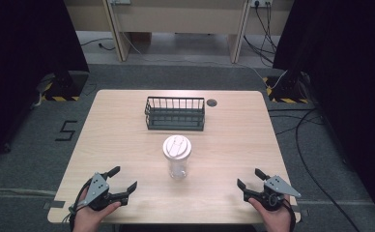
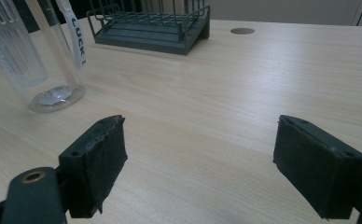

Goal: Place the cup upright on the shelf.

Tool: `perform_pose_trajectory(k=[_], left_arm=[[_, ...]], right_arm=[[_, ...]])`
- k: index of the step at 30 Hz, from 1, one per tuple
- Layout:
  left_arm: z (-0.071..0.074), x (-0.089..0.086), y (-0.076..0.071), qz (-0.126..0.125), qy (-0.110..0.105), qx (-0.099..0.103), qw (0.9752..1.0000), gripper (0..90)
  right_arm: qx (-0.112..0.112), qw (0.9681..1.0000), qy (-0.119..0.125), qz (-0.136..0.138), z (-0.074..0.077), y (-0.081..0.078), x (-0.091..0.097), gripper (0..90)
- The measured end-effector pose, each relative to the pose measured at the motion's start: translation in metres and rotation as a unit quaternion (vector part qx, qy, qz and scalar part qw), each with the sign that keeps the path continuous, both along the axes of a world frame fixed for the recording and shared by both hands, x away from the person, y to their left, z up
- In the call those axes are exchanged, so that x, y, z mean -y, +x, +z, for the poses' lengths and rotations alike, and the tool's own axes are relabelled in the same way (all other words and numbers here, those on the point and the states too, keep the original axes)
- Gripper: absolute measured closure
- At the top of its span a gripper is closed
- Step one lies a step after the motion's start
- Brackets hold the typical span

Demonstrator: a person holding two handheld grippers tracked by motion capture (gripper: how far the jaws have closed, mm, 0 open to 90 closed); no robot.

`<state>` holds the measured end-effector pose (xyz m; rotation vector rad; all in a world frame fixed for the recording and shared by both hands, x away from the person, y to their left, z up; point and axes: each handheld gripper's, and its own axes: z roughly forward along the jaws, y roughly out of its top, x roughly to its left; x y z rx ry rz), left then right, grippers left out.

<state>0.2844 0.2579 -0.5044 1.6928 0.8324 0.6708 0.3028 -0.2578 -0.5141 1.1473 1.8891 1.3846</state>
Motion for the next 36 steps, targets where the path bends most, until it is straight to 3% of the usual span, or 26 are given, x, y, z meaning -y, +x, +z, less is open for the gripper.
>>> perform_pose_trajectory(k=[12, 23, 36], left_arm=[[0.002, 0.013, -0.003, -0.005, -0.006, 0.003, 1.0, 14.5], [0.005, 0.039, 0.005, -0.045, -0.006, 0.0, 0.9989, 14.4], [0.009, 0.062, 0.019, -0.077, -0.002, 0.003, 0.997, 14.4]], right_arm=[[0.01, 0.9999, -0.009, -0.006, 0.0, -0.001, -0.001, 17.2], [0.011, 0.9999, -0.006, -0.01, 0.0, -0.001, -0.001, 17.2], [0.01, 0.9999, -0.005, -0.01, 0.0, -0.001, -0.001, 17.3]])
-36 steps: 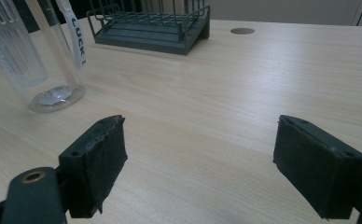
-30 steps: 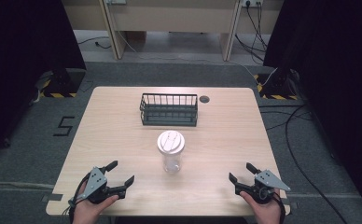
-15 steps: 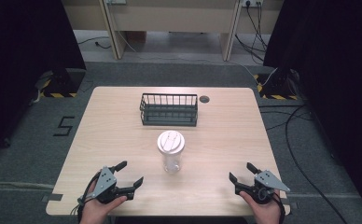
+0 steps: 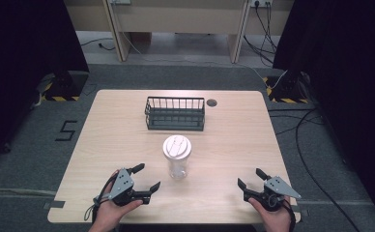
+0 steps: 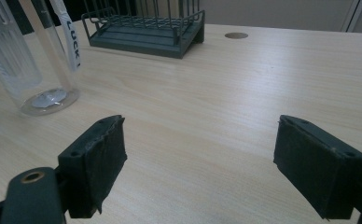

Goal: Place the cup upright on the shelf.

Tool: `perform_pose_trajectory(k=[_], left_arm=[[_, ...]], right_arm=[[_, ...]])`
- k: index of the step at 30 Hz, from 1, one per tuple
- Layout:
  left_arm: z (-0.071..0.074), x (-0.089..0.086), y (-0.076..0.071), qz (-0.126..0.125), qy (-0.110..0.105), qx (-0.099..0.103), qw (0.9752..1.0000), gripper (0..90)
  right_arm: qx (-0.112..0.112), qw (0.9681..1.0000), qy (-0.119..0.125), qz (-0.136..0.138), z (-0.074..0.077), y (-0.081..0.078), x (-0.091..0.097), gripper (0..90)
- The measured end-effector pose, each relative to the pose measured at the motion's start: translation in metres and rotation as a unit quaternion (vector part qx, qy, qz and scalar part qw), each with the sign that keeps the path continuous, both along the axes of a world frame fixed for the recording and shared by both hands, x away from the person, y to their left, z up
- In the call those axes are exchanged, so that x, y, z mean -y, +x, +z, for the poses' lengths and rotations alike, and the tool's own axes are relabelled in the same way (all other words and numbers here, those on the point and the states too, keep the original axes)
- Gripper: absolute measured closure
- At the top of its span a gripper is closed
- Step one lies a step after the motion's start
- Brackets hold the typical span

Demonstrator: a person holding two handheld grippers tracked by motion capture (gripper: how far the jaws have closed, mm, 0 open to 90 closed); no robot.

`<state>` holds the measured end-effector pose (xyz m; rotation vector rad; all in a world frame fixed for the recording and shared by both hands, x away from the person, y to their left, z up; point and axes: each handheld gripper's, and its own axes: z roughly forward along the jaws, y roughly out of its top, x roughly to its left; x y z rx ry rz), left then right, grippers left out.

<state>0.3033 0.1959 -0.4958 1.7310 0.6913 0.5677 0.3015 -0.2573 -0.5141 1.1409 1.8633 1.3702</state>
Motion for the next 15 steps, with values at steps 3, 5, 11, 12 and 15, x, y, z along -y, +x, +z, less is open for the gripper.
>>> perform_pose_trajectory(k=[3, 5, 11, 12, 15], left_arm=[[0.0, 0.005, 0.004, -0.007, 0.004, 0.002, 1.0, 14.4], [0.0, 0.009, 0.008, -0.012, 0.007, 0.001, 0.9999, 14.4], [-0.002, 0.02, 0.018, -0.023, -0.002, -0.006, 0.9997, 14.5], [-0.002, 0.022, 0.019, -0.025, 0.0, -0.005, 0.9997, 14.5], [-0.002, 0.025, 0.021, -0.027, 0.003, -0.003, 0.9996, 14.4]], right_arm=[[-0.002, 1.0, 0.0, 0.001, 0.0, 0.0, 0.0, 17.3], [-0.002, 1.0, 0.0, 0.001, 0.0, 0.0, 0.0, 17.3], [-0.001, 1.0, -0.002, 0.004, 0.0, 0.0, 0.0, 17.3], [-0.002, 1.0, -0.002, 0.004, 0.0, 0.0, 0.0, 17.3], [-0.002, 1.0, -0.002, 0.005, 0.0, 0.0, 0.0, 17.2]])
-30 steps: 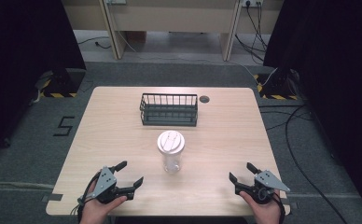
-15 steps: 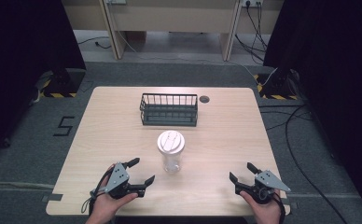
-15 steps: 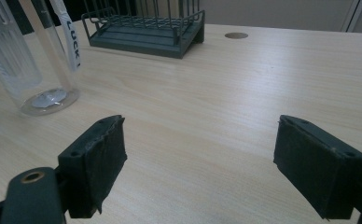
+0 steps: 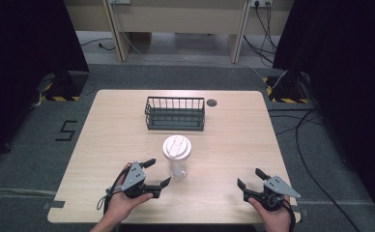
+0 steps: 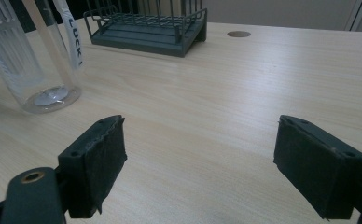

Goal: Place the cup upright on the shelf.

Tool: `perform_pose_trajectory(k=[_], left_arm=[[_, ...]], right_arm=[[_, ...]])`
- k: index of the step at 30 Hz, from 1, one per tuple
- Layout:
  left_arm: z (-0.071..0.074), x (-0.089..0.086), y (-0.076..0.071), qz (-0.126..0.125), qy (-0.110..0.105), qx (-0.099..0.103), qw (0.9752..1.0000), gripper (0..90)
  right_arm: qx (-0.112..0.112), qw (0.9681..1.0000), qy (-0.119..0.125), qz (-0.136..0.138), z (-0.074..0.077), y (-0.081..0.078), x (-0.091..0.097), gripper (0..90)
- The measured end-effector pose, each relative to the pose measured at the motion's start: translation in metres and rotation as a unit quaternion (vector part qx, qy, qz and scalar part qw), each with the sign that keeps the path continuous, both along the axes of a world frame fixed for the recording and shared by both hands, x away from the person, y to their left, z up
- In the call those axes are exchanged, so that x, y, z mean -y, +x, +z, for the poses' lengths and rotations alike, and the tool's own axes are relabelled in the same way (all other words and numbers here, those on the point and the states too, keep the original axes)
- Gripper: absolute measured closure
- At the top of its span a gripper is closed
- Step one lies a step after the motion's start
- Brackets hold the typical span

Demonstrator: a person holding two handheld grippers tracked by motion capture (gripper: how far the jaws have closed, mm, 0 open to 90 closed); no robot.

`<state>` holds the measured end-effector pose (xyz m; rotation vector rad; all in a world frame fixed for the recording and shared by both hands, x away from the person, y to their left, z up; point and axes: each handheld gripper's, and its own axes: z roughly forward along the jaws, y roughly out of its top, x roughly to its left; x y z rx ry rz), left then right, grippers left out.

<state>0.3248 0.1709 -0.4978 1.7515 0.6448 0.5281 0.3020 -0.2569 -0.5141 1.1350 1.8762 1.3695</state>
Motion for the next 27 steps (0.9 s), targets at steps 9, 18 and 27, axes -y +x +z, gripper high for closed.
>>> perform_pose_trajectory(k=[9, 18, 27], left_arm=[[-0.002, 0.004, 0.005, 0.0, 0.001, 0.002, 1.0, 14.4], [-0.001, 0.008, 0.009, -0.007, 0.009, 0.008, 0.9999, 14.4], [-0.002, 0.016, 0.015, -0.012, 0.013, 0.007, 0.9998, 14.4]], right_arm=[[0.0, 1.0, 0.0, 0.0, 0.0, 0.0, 0.0, 17.1], [0.001, 1.0, -0.001, -0.001, 0.0, 0.0, 0.0, 16.9], [0.0, 1.0, -0.001, 0.001, 0.0, 0.0, 0.0, 16.9]])
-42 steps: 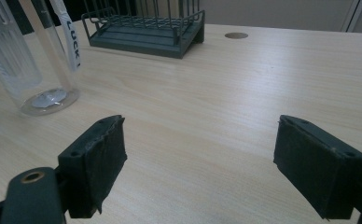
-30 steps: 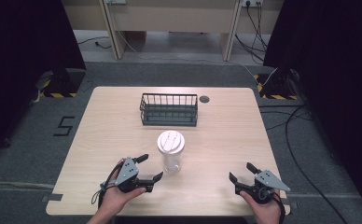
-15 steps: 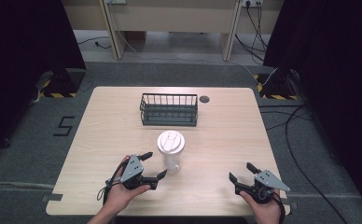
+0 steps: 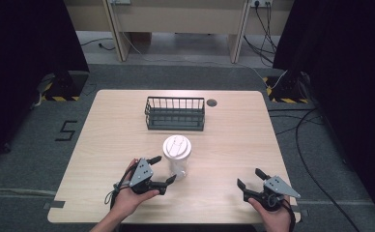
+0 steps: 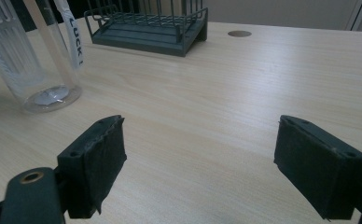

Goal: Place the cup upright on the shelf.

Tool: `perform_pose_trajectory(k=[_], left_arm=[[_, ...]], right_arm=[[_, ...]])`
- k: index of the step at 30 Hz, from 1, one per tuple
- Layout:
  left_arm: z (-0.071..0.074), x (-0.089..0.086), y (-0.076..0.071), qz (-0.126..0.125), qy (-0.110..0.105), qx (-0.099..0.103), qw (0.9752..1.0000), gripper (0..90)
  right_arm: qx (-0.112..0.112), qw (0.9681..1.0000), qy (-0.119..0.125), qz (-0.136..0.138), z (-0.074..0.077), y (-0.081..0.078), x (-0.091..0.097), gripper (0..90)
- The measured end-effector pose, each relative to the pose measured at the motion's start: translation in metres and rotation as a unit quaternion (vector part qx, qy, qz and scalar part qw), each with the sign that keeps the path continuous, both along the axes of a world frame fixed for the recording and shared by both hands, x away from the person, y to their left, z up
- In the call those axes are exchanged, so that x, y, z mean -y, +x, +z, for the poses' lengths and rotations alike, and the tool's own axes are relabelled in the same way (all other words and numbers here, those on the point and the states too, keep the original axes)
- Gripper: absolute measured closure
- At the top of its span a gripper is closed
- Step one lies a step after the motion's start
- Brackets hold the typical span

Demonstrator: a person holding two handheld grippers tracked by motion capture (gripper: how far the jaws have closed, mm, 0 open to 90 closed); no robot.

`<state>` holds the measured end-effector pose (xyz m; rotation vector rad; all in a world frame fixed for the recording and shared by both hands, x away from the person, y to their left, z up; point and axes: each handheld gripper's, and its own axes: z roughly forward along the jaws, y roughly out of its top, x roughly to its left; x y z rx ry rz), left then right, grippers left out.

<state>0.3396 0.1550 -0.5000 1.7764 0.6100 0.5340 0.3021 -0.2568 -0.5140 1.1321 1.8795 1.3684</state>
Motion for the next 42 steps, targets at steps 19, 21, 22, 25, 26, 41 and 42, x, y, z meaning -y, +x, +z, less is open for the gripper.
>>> perform_pose_trajectory(k=[19, 21, 22, 25, 26, 41, 42], left_arm=[[-0.006, 0.02, 0.02, 0.001, -0.008, -0.013, 0.9999, 14.4], [-0.006, 0.022, 0.021, 0.002, -0.008, -0.012, 0.9999, 14.3], [-0.006, 0.022, 0.022, 0.003, -0.008, -0.012, 0.9999, 14.3], [-0.005, 0.025, 0.024, 0.004, -0.01, -0.012, 0.9999, 14.3], [-0.005, 0.026, 0.025, 0.004, -0.01, -0.012, 0.9999, 14.2], [-0.008, 0.033, 0.029, 0.019, -0.024, -0.012, 0.9995, 16.7], [-0.009, 0.033, 0.029, 0.019, -0.025, -0.011, 0.9994, 16.9]], right_arm=[[-0.002, 1.0, 0.0, 0.001, 0.0, 0.0, 0.0, 16.8], [-0.002, 1.0, 0.0, 0.001, 0.0, 0.0, 0.0, 16.8], [-0.002, 1.0, 0.0, 0.001, 0.0, 0.0, 0.0, 16.8], [-0.003, 1.0, 0.0, 0.001, 0.0, 0.0, 0.0, 16.8], [-0.003, 1.0, 0.0, 0.001, 0.0, 0.001, 0.0, 16.8], [-0.003, 1.0, -0.001, 0.004, 0.0, 0.001, 0.0, 17.0], [-0.003, 1.0, -0.001, 0.004, 0.0, 0.001, 0.0, 17.0]])
